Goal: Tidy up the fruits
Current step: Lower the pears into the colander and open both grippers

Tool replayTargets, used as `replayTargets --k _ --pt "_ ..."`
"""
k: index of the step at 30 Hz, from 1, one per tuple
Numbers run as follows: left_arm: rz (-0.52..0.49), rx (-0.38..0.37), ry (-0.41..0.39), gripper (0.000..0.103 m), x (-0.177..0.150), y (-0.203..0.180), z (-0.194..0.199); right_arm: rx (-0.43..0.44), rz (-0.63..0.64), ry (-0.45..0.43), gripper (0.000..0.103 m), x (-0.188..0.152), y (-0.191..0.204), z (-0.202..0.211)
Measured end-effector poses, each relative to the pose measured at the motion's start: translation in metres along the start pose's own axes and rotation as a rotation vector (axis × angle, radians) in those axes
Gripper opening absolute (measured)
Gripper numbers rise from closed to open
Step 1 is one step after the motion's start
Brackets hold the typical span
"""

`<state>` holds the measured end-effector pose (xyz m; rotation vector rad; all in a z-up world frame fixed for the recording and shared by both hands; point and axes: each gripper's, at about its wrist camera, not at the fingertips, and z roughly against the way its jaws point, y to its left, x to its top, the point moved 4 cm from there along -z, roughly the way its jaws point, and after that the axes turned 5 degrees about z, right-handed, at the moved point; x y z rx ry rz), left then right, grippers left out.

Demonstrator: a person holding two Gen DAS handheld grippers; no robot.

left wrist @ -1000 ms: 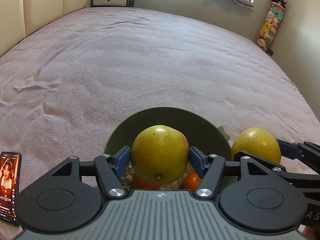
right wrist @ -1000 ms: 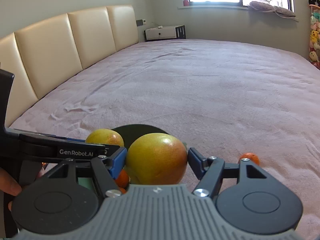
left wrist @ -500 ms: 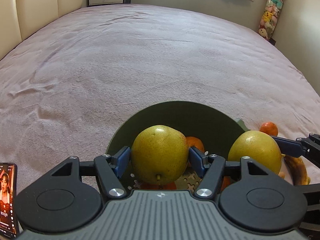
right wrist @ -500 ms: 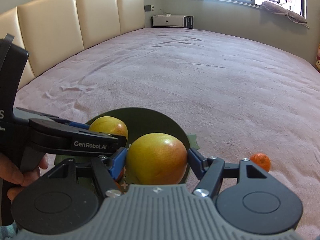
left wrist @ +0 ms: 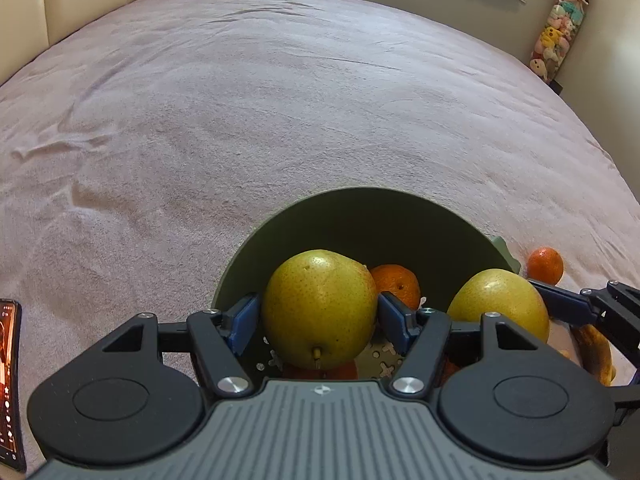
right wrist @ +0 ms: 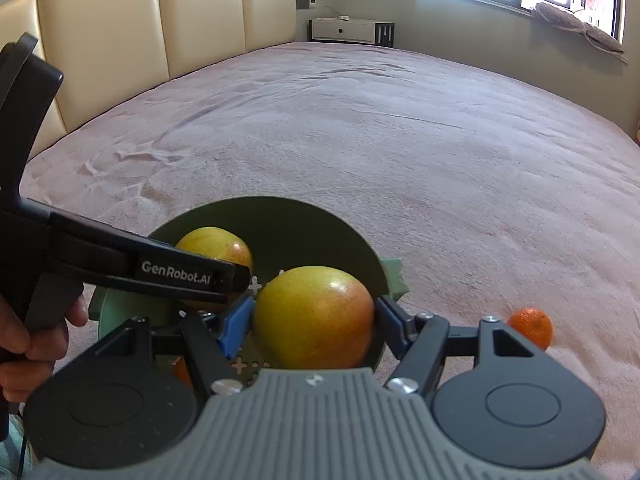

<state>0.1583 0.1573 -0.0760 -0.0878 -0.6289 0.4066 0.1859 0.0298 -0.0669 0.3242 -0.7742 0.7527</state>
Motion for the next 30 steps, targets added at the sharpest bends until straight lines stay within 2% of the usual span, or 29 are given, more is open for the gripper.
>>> replayTargets --k 10,19,24,30 --pt "0.047 -0.004 0.038 0.074 0.003 0.006 0.004 0.013 0.036 -0.026 0.065 0.002 0.008 0.001" --pt "0.096 0.008 -0.052 0.076 0.014 0.012 0.025 0.036 0.078 -0.032 0.065 0.003 0.022 -0.005" --pt "0.144 0.016 -0.049 0.075 0.016 0.020 0.025 0.053 0.082 -0.035 0.065 0.004 0.027 -0.013" --pt "0.128 0.013 -0.040 0.075 0.014 0.017 0.024 0.058 0.103 0.002 0.065 -0.002 0.031 -0.026"
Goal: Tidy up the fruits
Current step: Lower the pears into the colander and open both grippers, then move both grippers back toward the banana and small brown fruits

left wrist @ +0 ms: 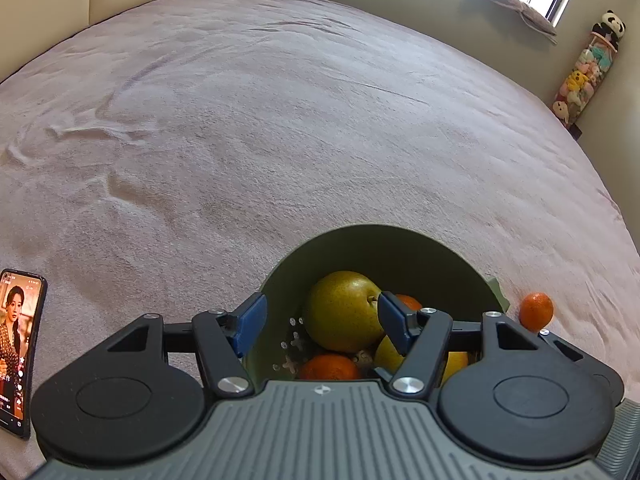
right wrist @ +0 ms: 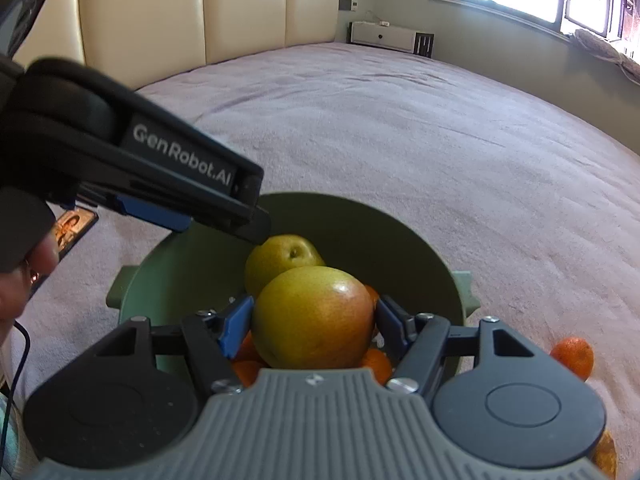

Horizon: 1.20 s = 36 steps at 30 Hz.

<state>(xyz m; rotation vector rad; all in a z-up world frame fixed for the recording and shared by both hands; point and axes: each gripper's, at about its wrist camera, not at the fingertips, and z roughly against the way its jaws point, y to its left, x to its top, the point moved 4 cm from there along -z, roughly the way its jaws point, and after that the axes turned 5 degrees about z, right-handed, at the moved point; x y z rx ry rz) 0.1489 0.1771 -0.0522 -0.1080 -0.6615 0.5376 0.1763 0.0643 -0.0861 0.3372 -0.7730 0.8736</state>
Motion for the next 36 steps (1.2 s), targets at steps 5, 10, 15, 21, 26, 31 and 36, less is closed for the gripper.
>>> replayTargets --k 5,10,15,21,26,31,36 --pt "-0.016 0.001 0.007 0.075 -0.002 -0.004 0.000 0.014 0.009 0.009 0.065 -0.002 0.002 -0.002" --pt "-0.030 0.004 0.005 0.075 -0.003 -0.006 0.002 0.011 0.014 0.019 0.064 -0.002 0.003 0.000" --pt "-0.052 -0.007 0.002 0.075 -0.004 -0.014 0.006 0.013 -0.010 -0.015 0.069 0.006 0.000 0.010" --pt "-0.083 -0.012 -0.019 0.075 -0.007 -0.025 0.019 0.004 -0.048 -0.022 0.069 0.009 -0.002 0.024" --pt "-0.109 -0.019 -0.047 0.075 -0.010 -0.033 0.033 -0.036 -0.090 -0.032 0.077 0.011 -0.007 0.038" --pt "-0.131 -0.041 -0.068 0.075 -0.015 -0.044 0.047 -0.115 -0.144 -0.027 0.077 0.006 -0.022 0.057" --pt "-0.163 -0.076 -0.085 0.075 -0.022 -0.060 0.058 -0.192 -0.224 -0.014 0.077 -0.006 -0.045 0.080"
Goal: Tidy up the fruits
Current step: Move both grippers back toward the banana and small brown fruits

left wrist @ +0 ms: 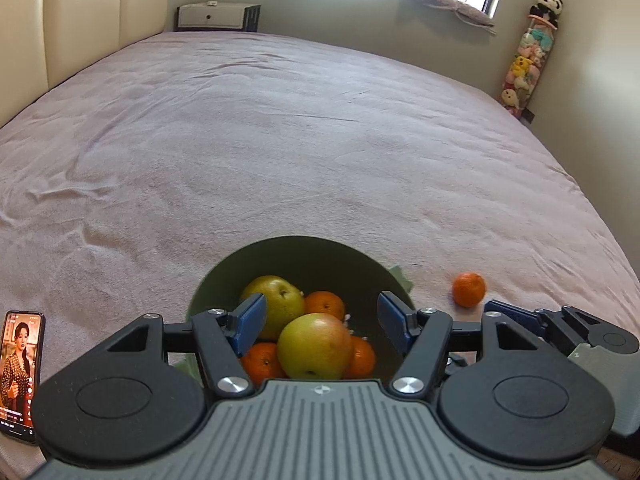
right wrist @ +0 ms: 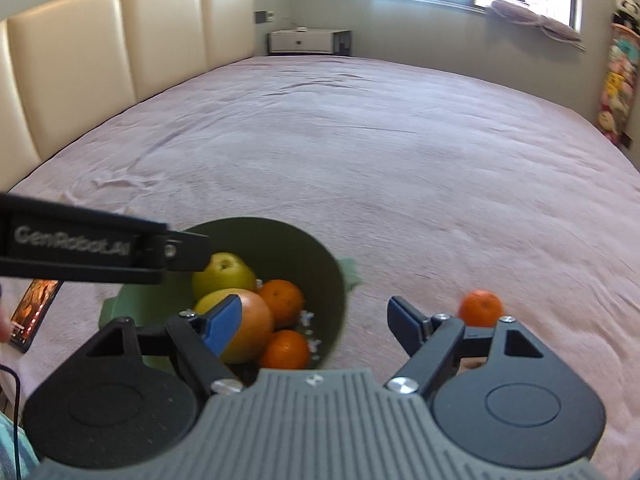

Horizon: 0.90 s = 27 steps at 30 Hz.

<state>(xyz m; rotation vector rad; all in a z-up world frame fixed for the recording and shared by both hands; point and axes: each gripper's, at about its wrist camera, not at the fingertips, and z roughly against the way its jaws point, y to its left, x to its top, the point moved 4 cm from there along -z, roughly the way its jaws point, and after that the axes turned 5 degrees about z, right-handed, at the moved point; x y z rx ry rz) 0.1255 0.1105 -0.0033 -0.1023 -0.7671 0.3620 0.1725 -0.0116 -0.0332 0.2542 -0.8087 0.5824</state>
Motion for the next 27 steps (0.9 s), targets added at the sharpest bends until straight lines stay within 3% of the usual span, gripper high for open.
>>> replayTargets --k 14,21,24,27 --pt "-0.106 -0.113 -0.009 0.075 -0.029 -0.062 0.018 -0.154 -0.123 0.001 0.077 -0.031 -0.061 0.051" --pt "-0.104 -0.155 0.009 0.075 -0.054 -0.082 0.011 -0.212 -0.173 0.061 0.077 -0.063 -0.094 0.060" --pt "-0.129 -0.157 -0.001 0.073 -0.065 -0.093 0.005 -0.249 -0.182 0.091 0.075 -0.085 -0.109 0.063" --pt "-0.164 -0.169 0.006 0.070 -0.075 -0.103 -0.002 -0.274 -0.212 0.112 0.066 -0.099 -0.122 0.063"
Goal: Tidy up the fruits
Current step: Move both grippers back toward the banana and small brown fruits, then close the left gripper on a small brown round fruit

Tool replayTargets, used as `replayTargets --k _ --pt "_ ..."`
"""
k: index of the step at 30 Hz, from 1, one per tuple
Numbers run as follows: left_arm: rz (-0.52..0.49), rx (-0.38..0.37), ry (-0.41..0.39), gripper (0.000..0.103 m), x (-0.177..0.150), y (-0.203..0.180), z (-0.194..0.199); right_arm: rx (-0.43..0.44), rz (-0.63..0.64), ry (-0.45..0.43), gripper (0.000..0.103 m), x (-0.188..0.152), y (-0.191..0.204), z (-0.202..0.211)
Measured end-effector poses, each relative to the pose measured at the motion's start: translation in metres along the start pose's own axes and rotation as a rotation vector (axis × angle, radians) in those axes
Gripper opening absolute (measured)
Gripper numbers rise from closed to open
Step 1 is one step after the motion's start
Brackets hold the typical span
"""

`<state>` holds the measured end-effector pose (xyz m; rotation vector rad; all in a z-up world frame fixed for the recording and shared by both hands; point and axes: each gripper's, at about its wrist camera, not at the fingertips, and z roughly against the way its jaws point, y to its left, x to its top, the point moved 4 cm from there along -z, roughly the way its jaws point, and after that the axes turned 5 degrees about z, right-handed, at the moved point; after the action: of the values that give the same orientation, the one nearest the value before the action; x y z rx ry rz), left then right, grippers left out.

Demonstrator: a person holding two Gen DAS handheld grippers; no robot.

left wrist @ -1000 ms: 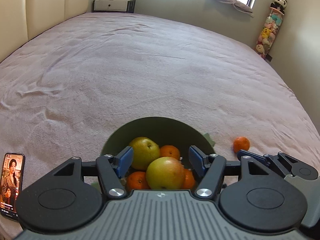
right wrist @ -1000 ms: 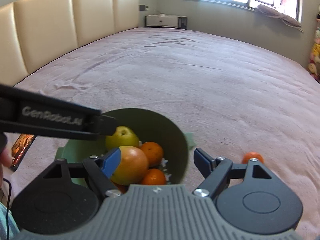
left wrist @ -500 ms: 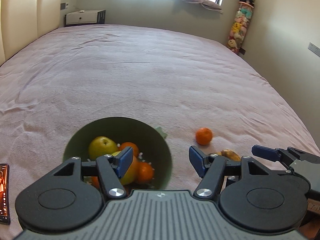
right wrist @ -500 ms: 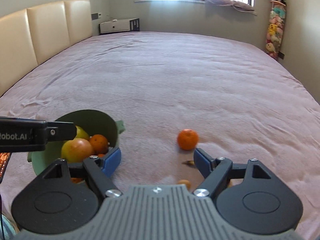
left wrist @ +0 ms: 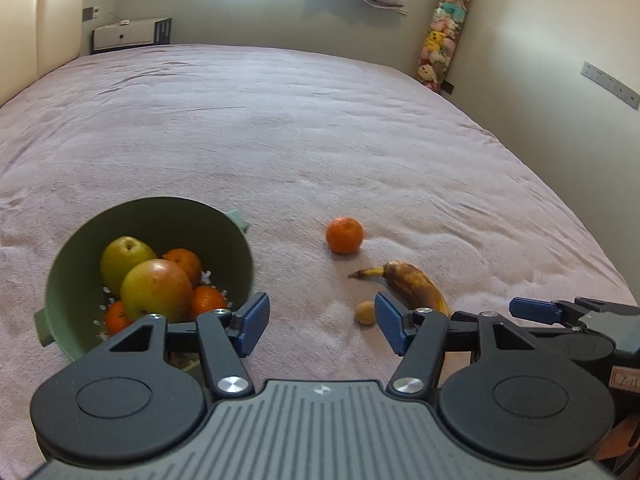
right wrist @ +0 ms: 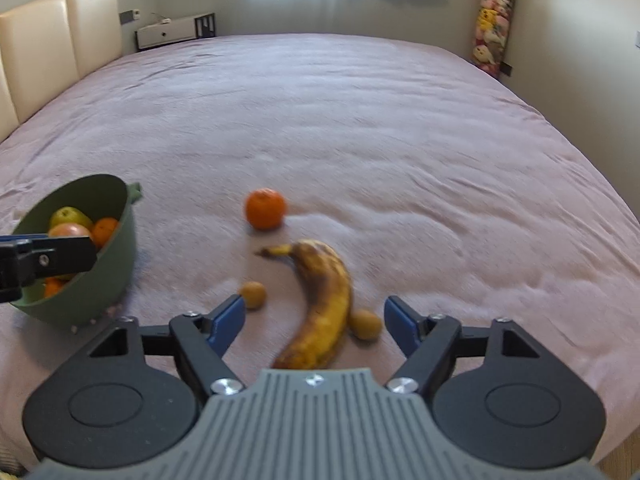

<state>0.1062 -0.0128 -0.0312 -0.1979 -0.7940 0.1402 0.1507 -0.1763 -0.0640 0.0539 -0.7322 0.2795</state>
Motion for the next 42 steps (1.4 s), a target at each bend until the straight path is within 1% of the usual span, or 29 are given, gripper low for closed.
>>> replayTargets --k 3,4,6,8,10,12,14,15,17,19,20,22,24,25,28,32,36,39,42 --pt "-0.032 -0.011 0.008 0.067 -0.009 -0.012 -0.007 -0.027 -0.017 0.007 0.064 -0.008 -0.010 -0.002" --pt "-0.036 -0.014 0.010 0.066 -0.010 -0.014 -0.010 -0.031 -0.018 0.010 0.062 -0.009 -0.011 -0.004" --pt "-0.034 -0.023 0.015 0.064 -0.013 -0.017 -0.017 -0.046 -0.022 0.017 0.062 -0.010 -0.014 -0.006" --pt "-0.033 -0.027 0.022 0.060 -0.017 -0.020 -0.025 -0.066 -0.038 0.026 0.062 -0.011 -0.018 -0.010" --pt "-0.048 -0.027 0.024 0.059 -0.019 -0.023 -0.033 -0.061 -0.083 0.048 0.062 -0.014 -0.025 -0.015" --pt "-0.067 -0.028 0.041 0.058 -0.022 -0.027 -0.042 -0.035 -0.161 0.075 0.062 -0.016 -0.033 -0.021" --pt "-0.074 -0.032 0.057 0.055 -0.025 -0.029 -0.050 -0.014 -0.237 0.100 0.062 -0.019 -0.042 -0.028" --pt "-0.075 -0.036 0.061 0.054 -0.025 -0.030 -0.054 -0.009 -0.269 0.108 0.060 -0.021 -0.046 -0.030" --pt "-0.077 -0.038 0.065 0.053 -0.025 -0.032 -0.061 -0.022 -0.290 0.110 0.054 -0.021 -0.050 -0.034" --pt "-0.088 -0.048 0.071 0.047 -0.024 -0.034 -0.068 -0.039 -0.293 0.111 0.051 -0.020 -0.052 -0.038" --pt "-0.094 -0.051 0.076 0.046 -0.024 -0.036 -0.072 -0.041 -0.303 0.112 0.051 -0.019 -0.053 -0.040" --pt "-0.108 -0.057 0.082 0.042 -0.025 -0.038 -0.078 -0.034 -0.340 0.124 0.046 -0.019 -0.057 -0.045" --pt "-0.120 -0.058 0.087 0.040 -0.027 -0.040 -0.084 -0.024 -0.386 0.137 0.045 -0.021 -0.061 -0.051" --pt "-0.119 -0.056 0.087 0.040 -0.028 -0.039 -0.086 -0.019 -0.408 0.141 0.044 -0.021 -0.063 -0.054" --pt "-0.127 -0.062 0.118 0.039 -0.032 -0.040 -0.095 -0.001 -0.468 0.142 0.043 -0.022 -0.068 -0.059" --pt "-0.125 -0.055 0.101 0.039 -0.034 -0.038 -0.104 0.008 -0.520 0.138 0.043 -0.022 -0.072 -0.064" --pt "-0.137 -0.046 0.100 0.039 -0.034 -0.039 -0.113 0.021 -0.575 0.160 0.042 -0.026 -0.076 -0.071" --pt "-0.146 -0.046 0.108 0.040 -0.035 -0.040 -0.120 0.030 -0.595 0.170 0.042 -0.029 -0.077 -0.076" --pt "-0.149 -0.044 0.119 0.044 -0.035 -0.042 -0.127 0.035 -0.591 0.165 0.042 -0.027 -0.076 -0.077"
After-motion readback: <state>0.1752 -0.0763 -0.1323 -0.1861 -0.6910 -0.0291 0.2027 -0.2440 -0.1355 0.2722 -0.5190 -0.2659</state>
